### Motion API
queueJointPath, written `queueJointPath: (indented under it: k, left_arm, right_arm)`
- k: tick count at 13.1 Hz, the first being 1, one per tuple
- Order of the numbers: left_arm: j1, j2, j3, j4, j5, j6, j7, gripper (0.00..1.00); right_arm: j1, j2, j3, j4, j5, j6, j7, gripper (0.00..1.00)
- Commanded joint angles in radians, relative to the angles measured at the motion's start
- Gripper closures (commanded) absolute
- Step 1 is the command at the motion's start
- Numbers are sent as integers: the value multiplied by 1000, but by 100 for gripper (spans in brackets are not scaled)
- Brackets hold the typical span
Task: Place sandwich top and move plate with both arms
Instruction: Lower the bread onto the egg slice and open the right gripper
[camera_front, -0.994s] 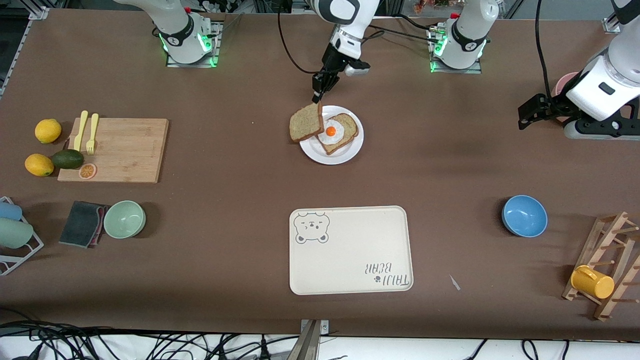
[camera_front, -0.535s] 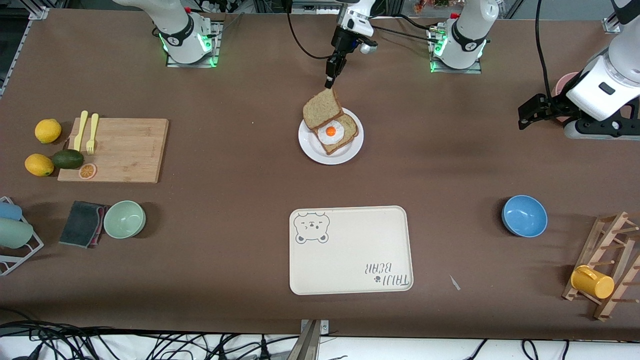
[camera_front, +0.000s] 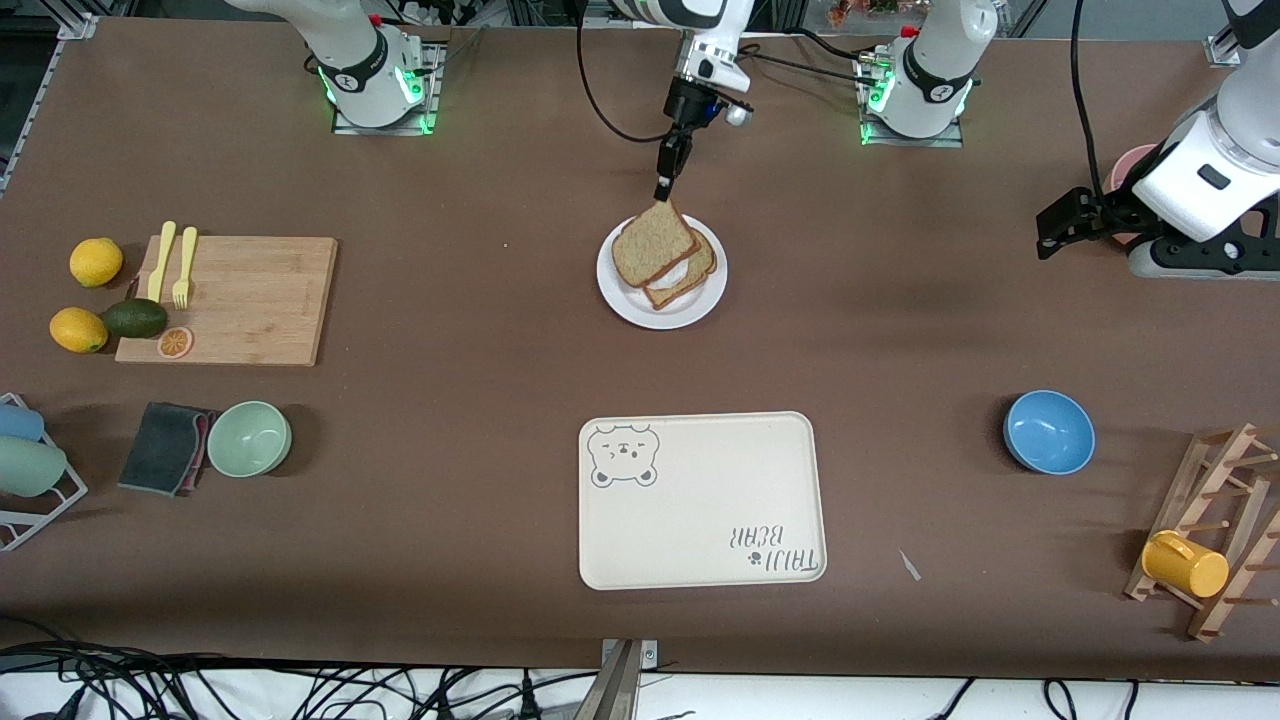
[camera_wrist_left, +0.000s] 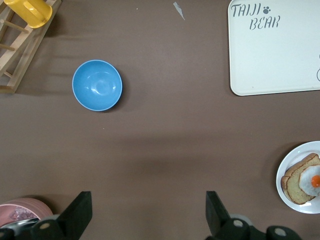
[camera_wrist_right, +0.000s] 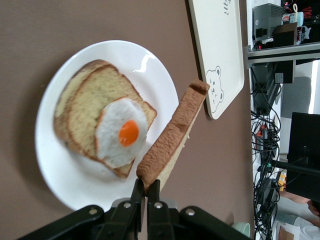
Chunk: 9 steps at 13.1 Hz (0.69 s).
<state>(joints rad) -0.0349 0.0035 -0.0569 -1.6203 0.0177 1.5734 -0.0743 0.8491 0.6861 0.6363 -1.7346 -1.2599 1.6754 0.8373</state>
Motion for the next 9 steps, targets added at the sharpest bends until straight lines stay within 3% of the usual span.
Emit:
queueJointPath:
  k: [1, 9]
  left_arm:
    - [9, 9, -3, 27, -24, -19, 21, 0]
    - [9, 9, -3, 27, -24, -19, 22, 0]
  right_arm:
    - [-5, 21, -35, 32, -35, 53, -53, 100]
    - [4, 75, -50, 75, -78, 76, -50, 100]
